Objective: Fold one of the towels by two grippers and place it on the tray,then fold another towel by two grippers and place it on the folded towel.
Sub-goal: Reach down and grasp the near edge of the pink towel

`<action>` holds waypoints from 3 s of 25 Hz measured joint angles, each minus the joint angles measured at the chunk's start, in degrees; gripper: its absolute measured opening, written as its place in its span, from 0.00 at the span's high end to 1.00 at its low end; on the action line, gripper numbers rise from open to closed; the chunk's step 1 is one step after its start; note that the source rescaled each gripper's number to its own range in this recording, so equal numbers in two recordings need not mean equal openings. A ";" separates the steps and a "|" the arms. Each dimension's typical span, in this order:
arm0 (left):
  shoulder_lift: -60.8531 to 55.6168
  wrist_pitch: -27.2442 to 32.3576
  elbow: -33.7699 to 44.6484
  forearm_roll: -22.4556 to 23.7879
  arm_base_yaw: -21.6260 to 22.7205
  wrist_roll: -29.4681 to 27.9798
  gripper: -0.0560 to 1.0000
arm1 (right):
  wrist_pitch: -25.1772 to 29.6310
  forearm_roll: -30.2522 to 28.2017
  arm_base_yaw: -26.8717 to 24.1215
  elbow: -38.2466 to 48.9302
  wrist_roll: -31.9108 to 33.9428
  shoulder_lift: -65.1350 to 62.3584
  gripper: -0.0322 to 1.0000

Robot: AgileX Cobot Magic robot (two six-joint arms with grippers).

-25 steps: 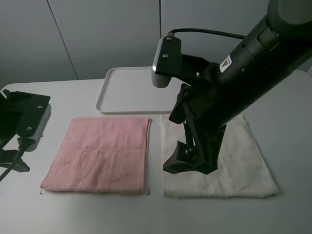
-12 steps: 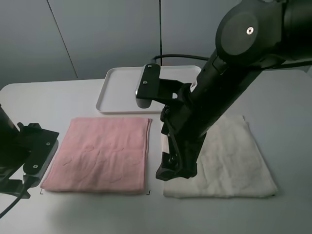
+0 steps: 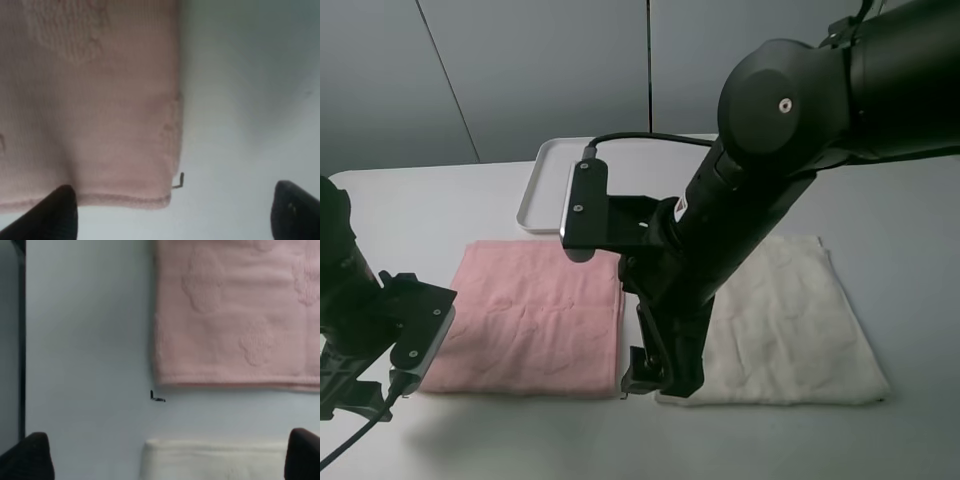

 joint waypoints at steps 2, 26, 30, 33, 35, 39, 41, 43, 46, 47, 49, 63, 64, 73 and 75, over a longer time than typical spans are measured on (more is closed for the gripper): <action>0.84 -0.89 0.00 0.00 0.00 0.00 0.01 | -0.88 -1.33 1.66 0.00 -0.11 0.00 0.00; 2.52 -4.95 0.50 0.00 0.00 0.00 0.01 | -0.79 -5.62 7.76 -6.70 3.53 12.14 0.00; 3.14 -5.80 0.50 0.00 0.00 0.00 0.01 | -0.56 -6.27 7.76 -7.71 3.83 14.43 0.00; 3.90 -5.80 0.39 0.00 -0.09 -0.11 0.01 | -0.44 -6.56 8.14 -7.70 3.93 15.88 0.00; 4.13 -5.70 0.19 0.10 -0.09 -0.11 0.01 | -0.44 -6.87 8.91 -7.73 3.90 16.84 0.00; 4.38 -5.70 0.19 0.21 -0.09 -0.11 0.01 | -0.55 -7.28 9.72 -8.20 4.07 19.43 0.00; 4.61 -5.59 0.19 0.21 -0.09 0.01 0.01 | -0.55 -7.83 9.87 -8.88 4.78 20.94 0.00; 4.61 -5.59 0.19 0.30 -0.09 0.01 0.01 | -0.45 -7.83 9.87 -10.14 5.51 21.66 0.00; 4.61 -5.47 0.06 0.30 -0.09 -0.11 0.01 | -0.64 -8.08 9.91 -11.56 6.07 21.75 0.00; 4.61 -5.47 0.06 0.30 -0.09 -0.11 0.01 | -0.80 -8.21 10.01 -11.72 6.19 21.75 0.00; 4.61 -5.37 0.03 0.30 -0.09 -0.11 0.01 | -0.80 -9.64 10.01 -11.86 6.88 22.01 0.00; 4.61 -5.37 0.03 0.30 -0.09 -0.11 0.01 | -0.80 -15.09 10.01 -12.13 15.55 25.60 0.00; 4.61 -5.37 0.03 0.30 -0.09 -0.11 0.01 | -0.80 -15.20 10.01 -12.13 15.55 25.60 0.00; 4.61 -5.37 -0.06 0.30 -0.09 -0.11 0.01 | -1.63 -15.59 10.01 -12.13 16.43 25.70 0.44; 4.61 -5.37 -0.06 0.30 -0.09 -0.11 0.01 | -2.40 -15.84 10.01 -12.13 17.49 25.70 0.50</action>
